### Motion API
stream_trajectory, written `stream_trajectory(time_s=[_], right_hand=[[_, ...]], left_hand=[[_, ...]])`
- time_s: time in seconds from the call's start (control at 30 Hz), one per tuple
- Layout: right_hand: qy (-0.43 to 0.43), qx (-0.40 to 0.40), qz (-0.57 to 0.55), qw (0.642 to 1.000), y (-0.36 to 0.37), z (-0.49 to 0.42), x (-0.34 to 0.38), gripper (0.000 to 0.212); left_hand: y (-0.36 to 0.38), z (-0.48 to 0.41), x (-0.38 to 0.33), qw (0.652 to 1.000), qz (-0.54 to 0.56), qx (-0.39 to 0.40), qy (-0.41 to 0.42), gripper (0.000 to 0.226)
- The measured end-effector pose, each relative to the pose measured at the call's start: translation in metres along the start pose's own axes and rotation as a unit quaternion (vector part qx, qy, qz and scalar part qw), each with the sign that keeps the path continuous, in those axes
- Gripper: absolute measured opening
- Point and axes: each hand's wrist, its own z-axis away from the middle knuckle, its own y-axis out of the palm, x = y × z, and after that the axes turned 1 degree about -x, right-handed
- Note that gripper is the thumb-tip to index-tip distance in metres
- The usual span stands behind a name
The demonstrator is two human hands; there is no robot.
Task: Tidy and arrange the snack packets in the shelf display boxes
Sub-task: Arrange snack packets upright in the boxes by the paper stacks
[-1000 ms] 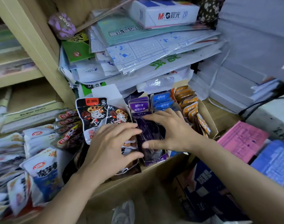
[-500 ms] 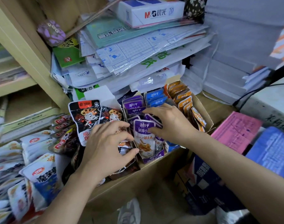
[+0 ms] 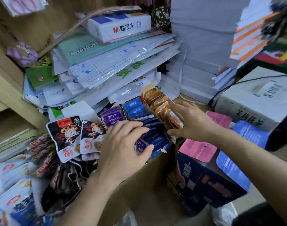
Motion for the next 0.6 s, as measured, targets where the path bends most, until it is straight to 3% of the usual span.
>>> stream_trajectory(time_s=[0.1,0.17,0.3,0.4,0.6], right_hand=[[0.013,0.079,-0.082,0.993,-0.001,0.001,-0.011,0.068],[0.019,0.039,-0.105,0.993,-0.002,-0.001,-0.017,0.052],[0.082,-0.071,-0.051,0.993,-0.012,-0.003,-0.037,0.028],[0.103,-0.083,-0.058,0.989,-0.015,-0.002,-0.041,0.027],[0.056,-0.028,-0.126,0.990,-0.015,0.003,-0.037,0.046]], left_hand=[[0.016,-0.022,-0.016,1.000,-0.008,0.022,0.016,0.056],[0.025,-0.041,-0.022,0.999,-0.023,0.041,0.000,0.065],[0.041,-0.077,-0.021,0.991,-0.043,0.114,-0.049,0.083],[0.052,-0.088,-0.022,0.983,-0.058,0.163,-0.055,0.085],[0.059,-0.104,-0.017,0.981,-0.021,0.166,-0.102,0.083]])
